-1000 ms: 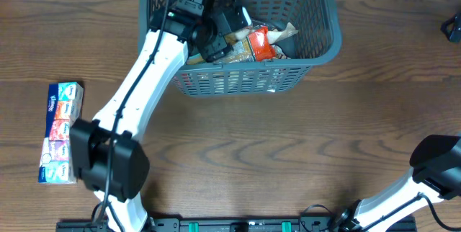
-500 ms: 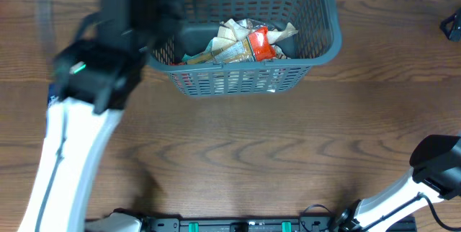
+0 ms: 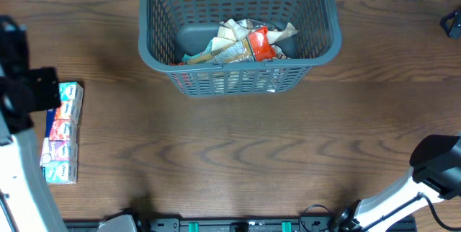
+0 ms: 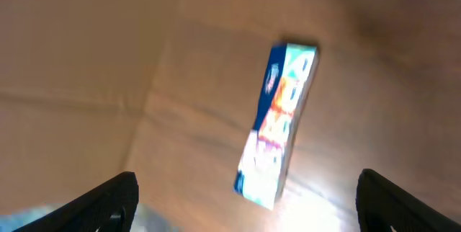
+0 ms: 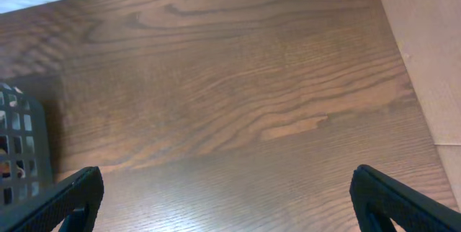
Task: Pack container
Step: 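Release the pasta and move the left gripper to the tissue pack stack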
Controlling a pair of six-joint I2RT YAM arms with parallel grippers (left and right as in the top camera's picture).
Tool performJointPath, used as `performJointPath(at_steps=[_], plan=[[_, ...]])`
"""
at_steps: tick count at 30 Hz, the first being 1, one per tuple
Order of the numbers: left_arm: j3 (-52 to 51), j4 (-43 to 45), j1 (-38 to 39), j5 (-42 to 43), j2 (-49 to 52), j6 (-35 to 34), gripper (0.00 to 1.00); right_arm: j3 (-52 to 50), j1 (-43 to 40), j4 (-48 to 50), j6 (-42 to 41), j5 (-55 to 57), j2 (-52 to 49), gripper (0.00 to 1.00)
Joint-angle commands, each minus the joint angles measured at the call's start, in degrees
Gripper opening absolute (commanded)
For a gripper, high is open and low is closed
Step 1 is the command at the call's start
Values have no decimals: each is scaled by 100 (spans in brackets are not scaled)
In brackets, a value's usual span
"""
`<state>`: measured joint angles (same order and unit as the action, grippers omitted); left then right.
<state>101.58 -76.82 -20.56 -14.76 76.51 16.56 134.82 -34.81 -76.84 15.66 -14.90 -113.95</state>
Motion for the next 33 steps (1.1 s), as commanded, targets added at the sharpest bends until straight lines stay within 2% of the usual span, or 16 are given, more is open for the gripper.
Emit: performJointPath(at_steps=[1,6,10,12,16,22,33], plan=[[-420,0,-538,732,181,236,88,-17,-2,15,70,-122,118,97],[-1132,535,-1019,1154,457,304,90,-17,-2,15,68,-122,118,97],[-1585,968,-1132,1156,802,315,90,-17,-2,11,68,-122,118,97],[-1722,1128,-1161,1158,1051,345,97,-17,-2,9,68,-120,118,97],[-1768,1176,-1163,1272,1637,667,100,-17,-2,9,70,-120,118,97],[-1768,1228,-1163,1436,2398,1263,99,-17,-2,7,68,-118,118,97],[-1768,1572,-1451,1414,3036,1843,99,-17,-4,-120,72,304,118,98]])
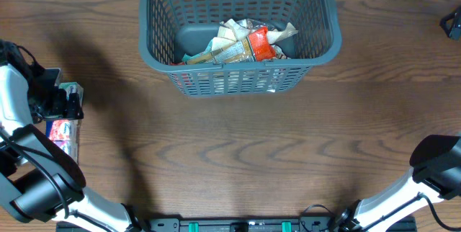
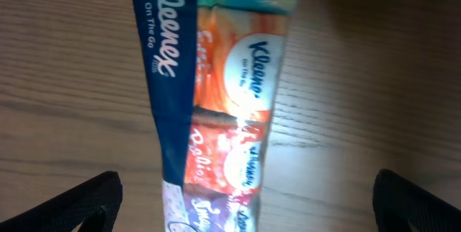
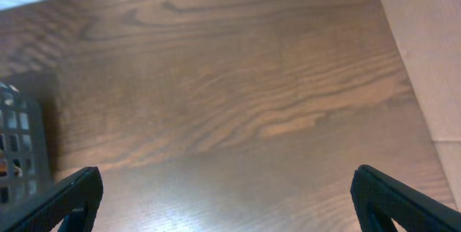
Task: Pack container
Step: 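Release the pasta and move the left gripper to the tissue pack stack, then grasp the stack of tissue packs with the left gripper and lift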
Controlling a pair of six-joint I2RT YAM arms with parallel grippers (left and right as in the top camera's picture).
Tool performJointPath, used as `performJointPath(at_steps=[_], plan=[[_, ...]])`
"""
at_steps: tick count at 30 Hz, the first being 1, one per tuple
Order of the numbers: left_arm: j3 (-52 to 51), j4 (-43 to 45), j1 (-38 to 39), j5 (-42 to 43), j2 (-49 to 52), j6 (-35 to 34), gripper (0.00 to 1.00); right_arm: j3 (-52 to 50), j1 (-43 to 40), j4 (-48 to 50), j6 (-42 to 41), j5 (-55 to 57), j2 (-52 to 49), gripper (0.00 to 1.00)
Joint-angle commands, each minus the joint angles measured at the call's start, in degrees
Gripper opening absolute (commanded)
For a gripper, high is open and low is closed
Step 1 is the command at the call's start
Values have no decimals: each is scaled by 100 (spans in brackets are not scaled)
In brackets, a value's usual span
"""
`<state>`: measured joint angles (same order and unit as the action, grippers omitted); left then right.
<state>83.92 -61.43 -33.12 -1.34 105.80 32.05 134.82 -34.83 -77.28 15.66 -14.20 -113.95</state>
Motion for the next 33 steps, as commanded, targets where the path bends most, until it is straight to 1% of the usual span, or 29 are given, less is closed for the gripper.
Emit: performJointPath(at_steps=[1,7,14,15,21,26,27,28,33], plan=[[-2,37,-234,72,129,337,99,-17,-2,-96,76,269,118,98],[-59,271,-417,96,173,415,99,-17,-2,-186,90,326,118,98],[-378,804,-422,227,223,588,99,-17,0,-247,87,326,118,97],[-431,866,-422,227,262,588,99,-17,0,-271,87,326,118,98],[-625,1137,-420,229,758,557,99,-17,0,-527,85,326,118,98],[-625,1185,-420,229,1115,503,99,-17,0,-684,87,328,118,94],[-625,1185,-420,227,1137,431,100,-17,0,-697,87,326,118,93],[-625,1185,-420,227,1137,365,93,-17,0,-699,87,326,118,92],[-623,1115,-420,225,1137,321,34,-17,-2,-693,87,328,118,91]])
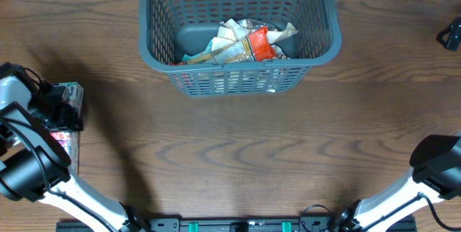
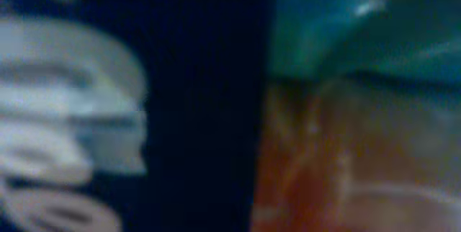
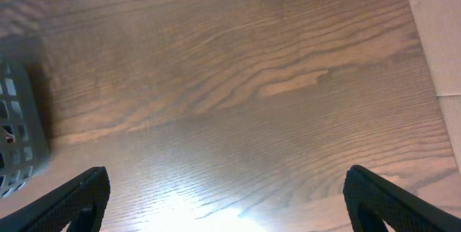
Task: Pack container
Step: 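Grasp the stack of tissue packs with the left gripper and lift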
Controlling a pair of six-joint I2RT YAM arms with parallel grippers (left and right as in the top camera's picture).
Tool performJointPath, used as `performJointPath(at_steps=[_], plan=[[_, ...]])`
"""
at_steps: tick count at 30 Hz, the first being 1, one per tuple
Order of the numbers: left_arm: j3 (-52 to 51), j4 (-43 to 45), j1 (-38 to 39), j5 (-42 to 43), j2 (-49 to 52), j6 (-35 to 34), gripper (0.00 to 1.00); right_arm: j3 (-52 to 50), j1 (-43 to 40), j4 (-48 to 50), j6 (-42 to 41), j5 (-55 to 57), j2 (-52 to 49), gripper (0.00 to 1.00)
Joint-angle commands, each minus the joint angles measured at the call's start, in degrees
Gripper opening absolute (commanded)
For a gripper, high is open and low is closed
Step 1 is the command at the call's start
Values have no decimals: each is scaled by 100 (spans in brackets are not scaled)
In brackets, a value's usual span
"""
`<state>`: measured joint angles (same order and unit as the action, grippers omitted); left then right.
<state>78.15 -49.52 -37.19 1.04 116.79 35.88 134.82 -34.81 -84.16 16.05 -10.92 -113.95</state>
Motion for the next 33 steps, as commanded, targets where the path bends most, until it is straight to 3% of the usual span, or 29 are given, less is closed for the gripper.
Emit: performJointPath(at_steps=[1,2,8,12,23,30,33], plan=[[-44,-120,-13,-13,31,-66,24,-17,-4,-2,48,0,118,91],[-24,-190,-11,-11,20,-188,20,-17,-4,11,48,4,118,91],[151,-240,15,11,-138,-1694,19,-17,-4,79,50,42,118,91],[317,-310,133,223,-540,-2304,15,-17,-2,85,48,39,118,91],[1106,420,951,2647,-2402,-2618,11,-17,-4,96,50,42,118,91],[3003,649,2326,2745,-2677,-2706,10,-17,-4,120,76,39,118,91],[3602,1156,3167,2409,-2664,-2374,10,-17,-2,149,76,39,118,91]])
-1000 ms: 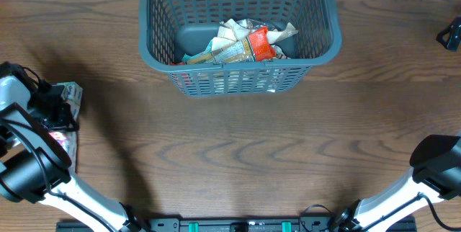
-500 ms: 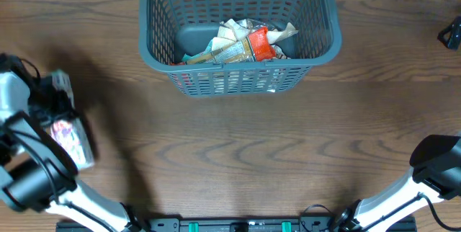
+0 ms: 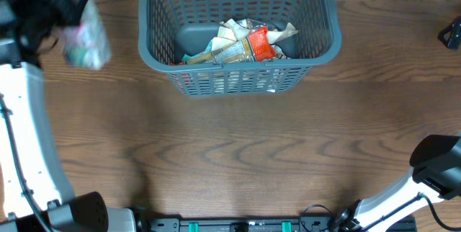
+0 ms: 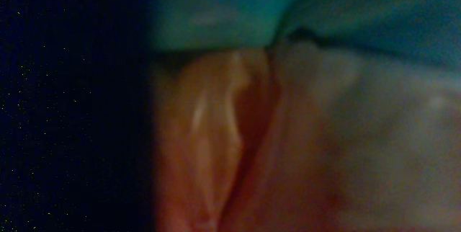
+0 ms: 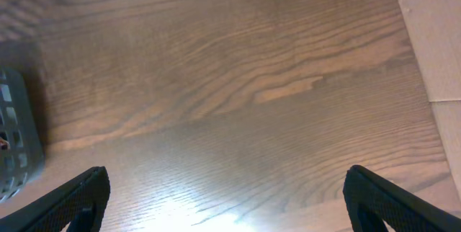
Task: Pack container
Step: 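Grasp the stack of tissue packs with the left gripper and lift, then lower the tissue packs into the basket and open the left gripper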
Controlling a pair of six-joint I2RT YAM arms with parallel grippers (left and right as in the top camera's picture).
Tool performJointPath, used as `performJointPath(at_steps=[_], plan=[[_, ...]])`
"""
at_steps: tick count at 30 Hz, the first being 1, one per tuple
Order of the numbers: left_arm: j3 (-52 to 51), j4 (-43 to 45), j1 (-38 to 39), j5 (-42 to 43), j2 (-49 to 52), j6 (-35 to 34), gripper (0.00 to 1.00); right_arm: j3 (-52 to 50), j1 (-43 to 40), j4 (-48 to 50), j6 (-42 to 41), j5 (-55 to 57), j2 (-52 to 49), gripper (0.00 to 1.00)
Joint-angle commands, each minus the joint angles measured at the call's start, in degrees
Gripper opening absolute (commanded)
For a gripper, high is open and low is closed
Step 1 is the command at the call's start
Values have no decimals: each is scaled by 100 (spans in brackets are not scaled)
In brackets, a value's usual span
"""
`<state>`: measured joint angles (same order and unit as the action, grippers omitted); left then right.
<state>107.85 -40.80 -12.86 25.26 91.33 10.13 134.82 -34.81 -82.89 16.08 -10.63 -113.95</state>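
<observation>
The Kleenex tissue multipack (image 3: 85, 36) hangs blurred in the air at the far left, just left of the grey basket (image 3: 238, 65). My left gripper (image 3: 66, 5) is shut on its upper end. In the left wrist view the pack (image 4: 288, 117) fills the whole picture in teal, orange and dark blue, and the fingers are hidden. Several snack packets (image 3: 241, 43) lie inside the basket. My right gripper (image 5: 227, 192) stands open over bare wood at the table's far right edge (image 3: 451, 32), with nothing between its fingers.
The basket stands at the back middle of the brown wooden table (image 3: 238, 153). Its corner (image 5: 16, 138) shows at the left of the right wrist view. A pale floor strip (image 5: 432, 30) lies beyond the table's right edge.
The left gripper was down on the pack at the table's left edge. Now it holds the pack raised and further back, beside the basket's left side. The right arm stayed put.
The pack first lay on the table's left edge with the left gripper open above it. The gripper then stood lower over the pack, then pressed close on it. Now the pack is off the table, held near the basket. The right gripper stayed open at far right.
</observation>
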Motion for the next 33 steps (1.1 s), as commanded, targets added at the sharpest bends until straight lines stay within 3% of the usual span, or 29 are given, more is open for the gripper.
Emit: performJointPath(at_steps=[1,7,12,17,23,31,33], plan=[[774,503,1078,-170,-109,472,9,-17,-2,28,74,11,118,91],[831,1222,2420,-238,133,2675,5,-17,-2,37,74,9,118,91],[826,977,2793,-166,793,3753,7,-17,-4,35,74,11,118,91],[826,713,2887,-173,1589,4240,10,-17,-4,20,76,11,118,91],[826,422,2914,-170,2398,4238,10,-17,-4,-42,74,11,118,91],[813,-365,2999,-170,2850,4341,10,-17,-2,-42,72,11,118,91],[741,-426,3005,-170,2872,4341,14,-17,-2,-42,72,11,118,91]])
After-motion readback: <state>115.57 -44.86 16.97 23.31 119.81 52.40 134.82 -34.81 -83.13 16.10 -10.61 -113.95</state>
